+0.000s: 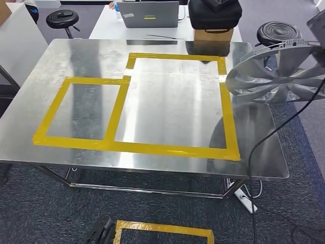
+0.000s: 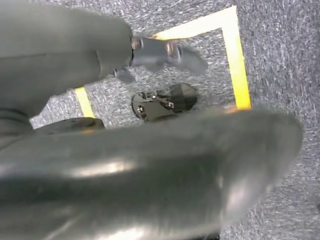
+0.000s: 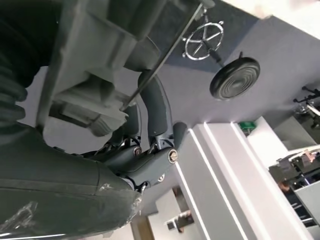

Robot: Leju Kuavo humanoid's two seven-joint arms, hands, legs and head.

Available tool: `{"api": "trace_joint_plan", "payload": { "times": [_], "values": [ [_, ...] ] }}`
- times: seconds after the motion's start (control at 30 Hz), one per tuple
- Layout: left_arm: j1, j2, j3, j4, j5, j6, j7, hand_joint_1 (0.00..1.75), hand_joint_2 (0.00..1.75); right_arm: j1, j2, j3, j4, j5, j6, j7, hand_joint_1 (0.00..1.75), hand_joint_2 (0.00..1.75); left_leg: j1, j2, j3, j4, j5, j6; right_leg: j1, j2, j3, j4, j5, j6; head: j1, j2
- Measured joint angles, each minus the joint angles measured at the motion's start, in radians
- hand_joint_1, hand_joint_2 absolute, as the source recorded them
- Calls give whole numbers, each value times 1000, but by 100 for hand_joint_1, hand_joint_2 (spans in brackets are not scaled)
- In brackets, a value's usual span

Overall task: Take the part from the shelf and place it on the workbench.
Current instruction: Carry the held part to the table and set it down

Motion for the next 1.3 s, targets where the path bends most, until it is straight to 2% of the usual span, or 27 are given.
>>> {"api": "trace_joint_plan", "payload": {
  "times": [0.03,0.1,0.13,0.17,0.2,0.23,0.27,0.33,0.4,0.5,0.57,0.63,0.67,0.7,0.73,0.83,0.9,0.97,1.0,1.03,1.07,1.13,1.17,1.2,1.23,1.27,1.3],
  "values": [
    [-1,0,0,0,0,0,0,0,175,2,6,-3,4,-2,-2,-3,175,175,0,2,-18,38,-23,-4,-1,-1,1,-1,-1,-6,-3,0],
    [0,0,0,0,0,0,0,0,175,3,14,-9,12,-3,-3,-5,175,175,0,5,-78,158,-83,-8,2,-2,1,-1,-3,-14,-7,0],
    [1,0,0,0,0,0,0,0,175,5,17,-10,17,-3,-3,-5,175,175,0,5,-109,219,-104,-7,3,-1,2,-1,-3,-17,-7,0],
    [2,0,0,0,0,0,0,0,175,6,20,-10,20,-4,-2,-5,175,175,0,5,-127,251,-106,-5,5,-1,3,-1,-4,-18,-7,0],
    [3,0,0,0,0,0,0,0,175,7,23,-11,24,-7,1,-6,175,175,-1,5,-128,248,-89,-1,6,0,4,-1,-4,-19,-7,0],
    [3,1,0,0,0,0,0,0,175,8,27,-12,28,-11,4,-7,175,175,-1,5,-112,212,-56,4,8,2,6,-1,-5,-19,-7,0],
    [2,1,0,0,0,0,0,0,175,11,31,-15,31,-15,8,-10,175,175,-2,5,-81,148,-17,9,8,3,8,-1,-5,-18,-8,0],
    [0,1,0,0,-1,0,0,0,175,22,38,-23,36,-23,-1,-27,175,175,-4,6,-22,28,25,15,12,6,9,-1,-6,-13,-7,0],
    [0,0,0,0,-4,0,0,0,175,40,46,-30,40,-25,-27,-52,175,175,-6,5,-3,-13,24,18,16,8,10,-6,-3,-3,-6,0],
    [0,0,0,0,-10,-4,2,0,175,64,59,-35,46,-29,-78,-80,175,175,-2,5,0,-21,30,32,14,5,9,-6,-7,12,-5,0],
    [-2,0,0,0,-11,-12,2,0,175,75,70,-36,48,-31,-118,-90,175,175,2,5,3,-25,33,41,13,-1,-25,66,-50,20,-3,0],
    [-1,-1,0,0,-12,-19,1,0,175,84,84,-36,49,-33,-155,-95,175,175,2,4,3,-25,33,45,12,-4,-86,200,-110,26,-2,0],
    [-1,-1,0,0,-13,-21,1,0,175,88,92,-36,50,-33,-172,-96,175,175,2,4,3,-25,33,45,12,-4,-112,254,-126,28,-2,0],
    [0,-1,0,0,-15,-22,1,0,175,91,100,-36,50,-32,-186,-98,175,175,2,3,4,-24,33,45,12,-4,-123,275,-126,28,-2,0],
    [0,-2,0,0,-17,-23,1,0,175,92,109,-36,50,-31,-199,-99,175,175,3,3,6,-24,32,44,11,-5,-113,253,-107,28,-2,0],
    [-2,-3,0,0,-20,-24,1,0,175,91,126,-36,49,-27,-232,-104,175,175,4,0,12,-21,25,32,9,-5,-10,58,-21,29,-1,0],
    [-2,-3,0,0,-21,-23,1,0,175,89,132,-36,48,-28,-242,-107,175,175,1,-2,10,-18,22,24,11,-3,26,-6,-11,28,2,0],
    [-2,-3,0,0,-21,-23,1,0,175,88,134,-36,48,-28,-244,-107,175,175,0,-2,9,-17,22,22,12,-2,30,-10,-13,26,2,0],
    [-2,-3,-1,0,-22,-22,2,0,175,88,140,-36,48,-31,-245,-108,175,175,0,-2,9,-18,24,19,12,-1,28,-9,-12,21,1,0],
    [-3,-4,-3,0,-25,-21,3,0,175,85,154,-36,47,-35,-244,-109,175,175,0,-1,4,-8,15,12,11,0,26,-9,-10,9,-2,0],
    [-4,-4,-5,0,-28,-20,4,0,175,82,171,-36,46,-39,-243,-110,175,175,0,0,-11,23,-5,4,10,0,25,-9,-9,-3,-5,0],
    [-6,-5,-10,0,-33,-18,7,0,175,79,200,-37,44,-45,-240,-110,175,175,0,3,-71,148,-70,-10,9,0,23,-11,-7,-23,-11,0],
    [-6,-5,-11,0,-35,-18,8,0,175,81,207,-37,44,-47,-237,-110,175,175,0,4,-104,214,-95,-11,9,0,23,-11,-7,-24,-11,0],
    [-5,-5,-13,0,-37,-18,10,0,175,83,215,-38,45,-49,-231,-110,175,175,0,4,-125,253,-100,-11,10,0,23,-11,-8,-24,-11,0],
    [-5,-5,-14,0,-39,-19,12,0,175,86,224,-38,46,-52,-223,-110,175,175,0,4,-130,256,-86,-9,11,0,24,-11,-8,-25,-11,0],
    [-6,-5,-16,0,-42,-20,15,0,175,89,238,-39,48,-55,-214,-111,175,175,0,4,-113,218,-54,-6,11,1,25,-11,-8,-25,-11,0],
    [-7,-6,-17,0,-45,-20,17,0,175,95,253,-40,50,-59,-206,-113,175,175,0,5,-82,154,-15,-3,11,4,26,-11,-8,-24,-11,0]
  ]
}}
